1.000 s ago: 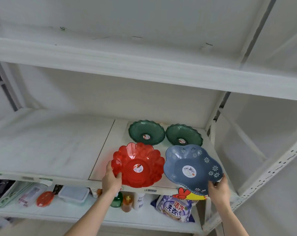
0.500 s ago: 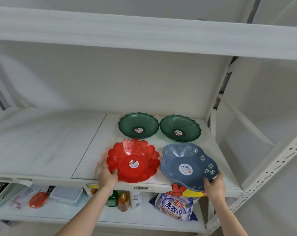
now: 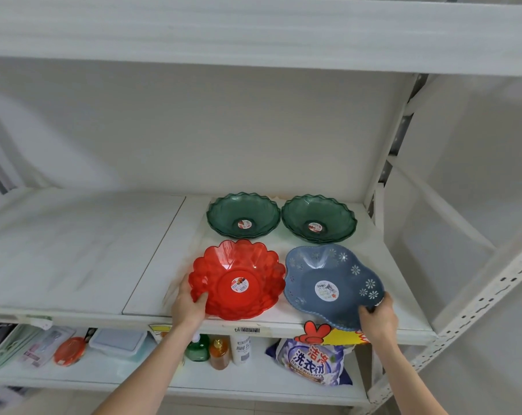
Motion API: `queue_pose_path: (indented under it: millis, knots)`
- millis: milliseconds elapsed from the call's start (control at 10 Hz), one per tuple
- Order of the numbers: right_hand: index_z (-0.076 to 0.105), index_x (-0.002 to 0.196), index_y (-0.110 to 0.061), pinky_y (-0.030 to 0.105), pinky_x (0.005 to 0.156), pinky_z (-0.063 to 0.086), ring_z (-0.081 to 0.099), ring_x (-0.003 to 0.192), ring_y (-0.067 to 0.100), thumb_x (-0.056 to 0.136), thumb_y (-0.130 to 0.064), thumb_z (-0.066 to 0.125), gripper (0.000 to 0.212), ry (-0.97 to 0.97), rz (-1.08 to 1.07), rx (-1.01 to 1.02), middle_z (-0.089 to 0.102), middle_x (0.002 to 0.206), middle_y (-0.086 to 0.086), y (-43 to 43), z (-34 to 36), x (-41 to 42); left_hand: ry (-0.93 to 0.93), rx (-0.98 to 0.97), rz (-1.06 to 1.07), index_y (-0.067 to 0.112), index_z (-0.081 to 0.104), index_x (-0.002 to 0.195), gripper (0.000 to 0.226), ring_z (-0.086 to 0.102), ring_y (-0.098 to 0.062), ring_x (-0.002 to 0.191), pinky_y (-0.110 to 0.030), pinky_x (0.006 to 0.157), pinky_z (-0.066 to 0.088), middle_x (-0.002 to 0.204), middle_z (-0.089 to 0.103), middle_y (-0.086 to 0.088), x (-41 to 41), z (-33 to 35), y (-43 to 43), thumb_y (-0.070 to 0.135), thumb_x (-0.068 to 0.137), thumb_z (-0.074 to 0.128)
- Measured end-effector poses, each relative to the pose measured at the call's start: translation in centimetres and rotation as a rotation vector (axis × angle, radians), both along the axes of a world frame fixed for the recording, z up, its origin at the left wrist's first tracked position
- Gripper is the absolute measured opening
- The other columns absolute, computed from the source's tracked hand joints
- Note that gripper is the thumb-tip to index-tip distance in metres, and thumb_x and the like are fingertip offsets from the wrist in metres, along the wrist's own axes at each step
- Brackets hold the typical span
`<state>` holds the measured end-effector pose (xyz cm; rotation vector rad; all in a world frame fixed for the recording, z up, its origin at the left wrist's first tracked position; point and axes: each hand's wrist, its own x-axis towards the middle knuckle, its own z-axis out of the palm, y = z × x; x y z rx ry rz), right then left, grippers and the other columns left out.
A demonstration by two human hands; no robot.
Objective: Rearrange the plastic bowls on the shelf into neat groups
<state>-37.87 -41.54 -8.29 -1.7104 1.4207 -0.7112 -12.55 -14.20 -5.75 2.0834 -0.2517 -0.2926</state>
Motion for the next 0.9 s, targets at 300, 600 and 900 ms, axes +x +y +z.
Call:
queue_pose_path:
  millis: [300, 600, 900]
  knots:
    - [0.036, 0.128, -0.005, 0.048, 0.079, 0.052, 0.060, 0.099, 0.046, 0.085, -0.007, 0.059, 0.049, 0.074, 0.037, 0.014, 0.064, 0.114, 0.022, 0.5, 0.8, -0.2, 0.037, 0.093, -0.066, 0.022, 0.022, 0.150, 0.063, 0.051, -0.036, 0.126, -0.049, 0.103, 0.045, 0.145, 0.048, -0.010, 0.0, 0.7, 0.3, 0.032, 0.096, 0.051]
    - [0.026, 0.140, -0.013, 0.048, 0.091, 0.049, 0.056, 0.113, 0.036, 0.086, -0.039, 0.057, 0.067, 0.441, 0.228, -0.090, 0.055, 0.128, 0.016, 1.5, 3.6, -1.6, -0.071, 0.539, -0.210, 0.021, 0.022, 0.148, 0.063, 0.054, -0.038, 0.119, -0.049, 0.100, 0.046, 0.133, 0.054, -0.016, 0.5, 3.2, 1.4, 0.051, 0.095, 0.038]
    - [0.027, 0.145, -0.020, 0.043, 0.106, 0.035, 0.038, 0.135, 0.021, 0.088, -0.057, 0.042, 0.070, 0.772, 0.324, -0.402, 0.041, 0.148, -0.001, 4.6, 8.5, -4.1, -0.462, 0.833, -0.246, 0.023, 0.029, 0.147, 0.063, 0.047, -0.026, 0.125, -0.040, 0.097, 0.046, 0.136, 0.052, -0.007, -3.5, 8.7, 3.5, 0.056, 0.093, 0.031]
